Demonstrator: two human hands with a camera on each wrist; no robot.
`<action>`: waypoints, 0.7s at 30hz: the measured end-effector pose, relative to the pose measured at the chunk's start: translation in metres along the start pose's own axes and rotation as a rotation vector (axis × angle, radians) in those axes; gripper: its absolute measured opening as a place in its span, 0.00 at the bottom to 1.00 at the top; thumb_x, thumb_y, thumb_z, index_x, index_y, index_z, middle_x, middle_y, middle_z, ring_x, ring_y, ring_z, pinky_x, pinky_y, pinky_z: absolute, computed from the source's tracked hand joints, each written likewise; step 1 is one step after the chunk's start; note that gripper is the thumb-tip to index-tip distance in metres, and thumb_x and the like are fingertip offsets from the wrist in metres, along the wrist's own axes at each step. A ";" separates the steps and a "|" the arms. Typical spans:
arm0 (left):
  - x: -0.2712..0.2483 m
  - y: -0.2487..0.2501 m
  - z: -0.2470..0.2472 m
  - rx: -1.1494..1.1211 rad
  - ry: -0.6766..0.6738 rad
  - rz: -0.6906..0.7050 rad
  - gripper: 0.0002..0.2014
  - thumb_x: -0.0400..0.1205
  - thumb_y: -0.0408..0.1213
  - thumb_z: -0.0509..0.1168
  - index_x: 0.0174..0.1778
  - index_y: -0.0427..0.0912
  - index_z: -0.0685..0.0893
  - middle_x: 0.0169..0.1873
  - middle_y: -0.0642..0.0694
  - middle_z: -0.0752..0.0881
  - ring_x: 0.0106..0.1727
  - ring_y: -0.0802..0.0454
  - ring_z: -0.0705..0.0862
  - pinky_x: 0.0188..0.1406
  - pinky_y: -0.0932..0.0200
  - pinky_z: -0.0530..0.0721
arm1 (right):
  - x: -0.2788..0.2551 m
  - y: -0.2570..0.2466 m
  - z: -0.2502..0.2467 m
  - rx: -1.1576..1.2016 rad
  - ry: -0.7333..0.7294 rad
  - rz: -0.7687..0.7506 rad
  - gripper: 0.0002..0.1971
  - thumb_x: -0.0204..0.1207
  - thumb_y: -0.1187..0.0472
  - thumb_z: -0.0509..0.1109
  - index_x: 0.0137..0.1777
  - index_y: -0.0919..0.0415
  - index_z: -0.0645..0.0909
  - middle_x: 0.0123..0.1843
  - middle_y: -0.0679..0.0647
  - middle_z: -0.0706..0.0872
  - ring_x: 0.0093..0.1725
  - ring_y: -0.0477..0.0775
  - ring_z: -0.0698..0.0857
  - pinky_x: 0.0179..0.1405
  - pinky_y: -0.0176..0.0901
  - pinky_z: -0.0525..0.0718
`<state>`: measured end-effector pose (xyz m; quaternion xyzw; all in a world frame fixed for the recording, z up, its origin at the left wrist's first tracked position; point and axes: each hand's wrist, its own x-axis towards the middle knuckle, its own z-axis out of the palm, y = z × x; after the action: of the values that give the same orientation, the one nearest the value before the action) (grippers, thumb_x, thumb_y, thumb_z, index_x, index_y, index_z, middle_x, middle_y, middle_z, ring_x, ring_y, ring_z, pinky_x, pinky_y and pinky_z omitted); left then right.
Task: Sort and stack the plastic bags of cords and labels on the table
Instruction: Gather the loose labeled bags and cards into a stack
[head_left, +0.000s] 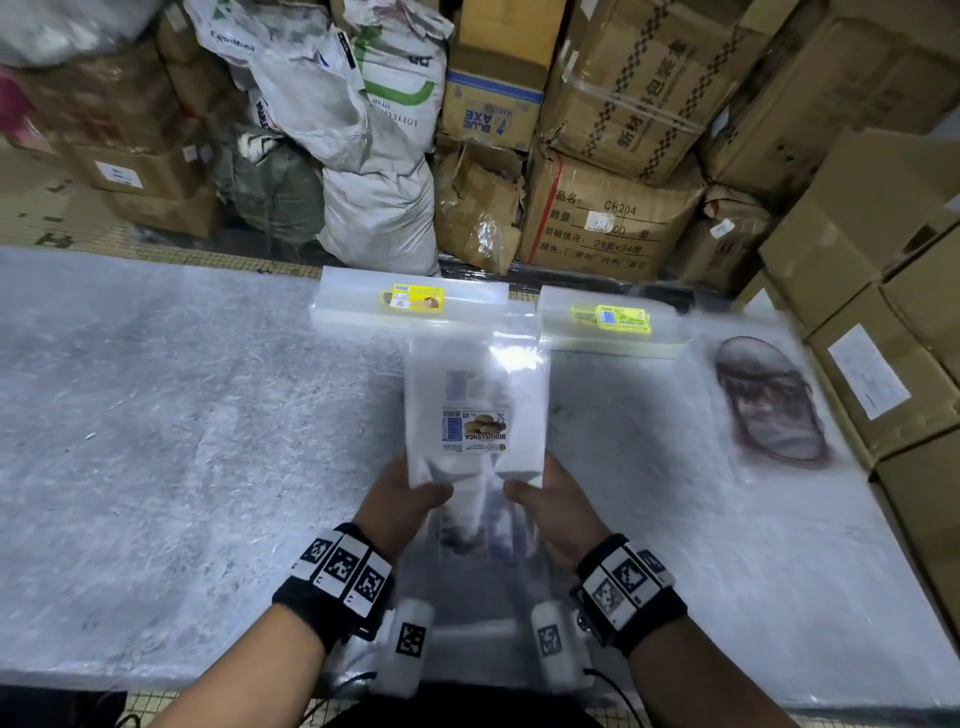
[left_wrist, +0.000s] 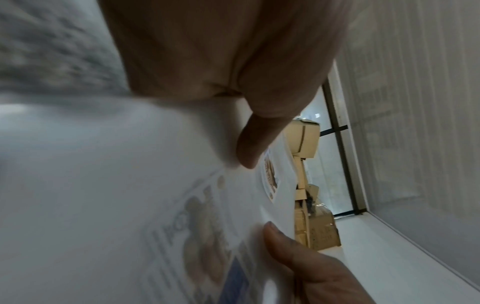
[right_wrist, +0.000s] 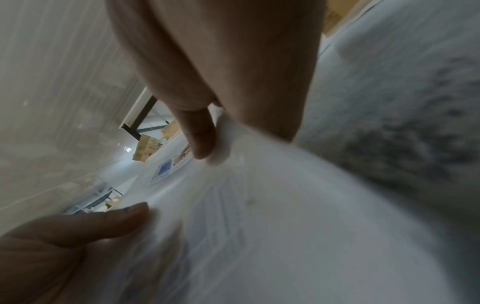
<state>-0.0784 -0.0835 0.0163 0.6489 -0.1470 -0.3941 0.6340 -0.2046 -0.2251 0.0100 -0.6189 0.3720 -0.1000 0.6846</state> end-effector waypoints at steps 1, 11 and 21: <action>0.004 0.012 0.002 0.028 -0.002 0.036 0.16 0.77 0.17 0.65 0.51 0.43 0.83 0.40 0.54 0.93 0.44 0.57 0.91 0.45 0.57 0.89 | 0.003 -0.012 0.000 -0.019 0.019 -0.038 0.21 0.80 0.72 0.68 0.70 0.55 0.78 0.61 0.52 0.89 0.64 0.53 0.87 0.67 0.52 0.84; 0.060 0.097 0.027 0.099 0.282 0.470 0.15 0.77 0.19 0.69 0.53 0.41 0.81 0.42 0.55 0.88 0.40 0.69 0.87 0.45 0.66 0.86 | 0.044 -0.107 0.012 0.084 0.201 -0.481 0.25 0.82 0.79 0.62 0.72 0.55 0.69 0.55 0.48 0.88 0.47 0.38 0.90 0.48 0.32 0.87; 0.078 0.086 0.033 0.045 0.404 0.473 0.12 0.73 0.23 0.73 0.51 0.35 0.83 0.39 0.53 0.88 0.37 0.67 0.87 0.37 0.73 0.83 | 0.065 -0.091 0.025 0.142 0.336 -0.434 0.24 0.81 0.74 0.67 0.74 0.54 0.72 0.60 0.57 0.88 0.56 0.52 0.90 0.54 0.45 0.89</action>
<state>-0.0243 -0.1741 0.0755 0.6757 -0.1735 -0.0955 0.7101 -0.1136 -0.2640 0.0682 -0.6093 0.3311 -0.3712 0.6175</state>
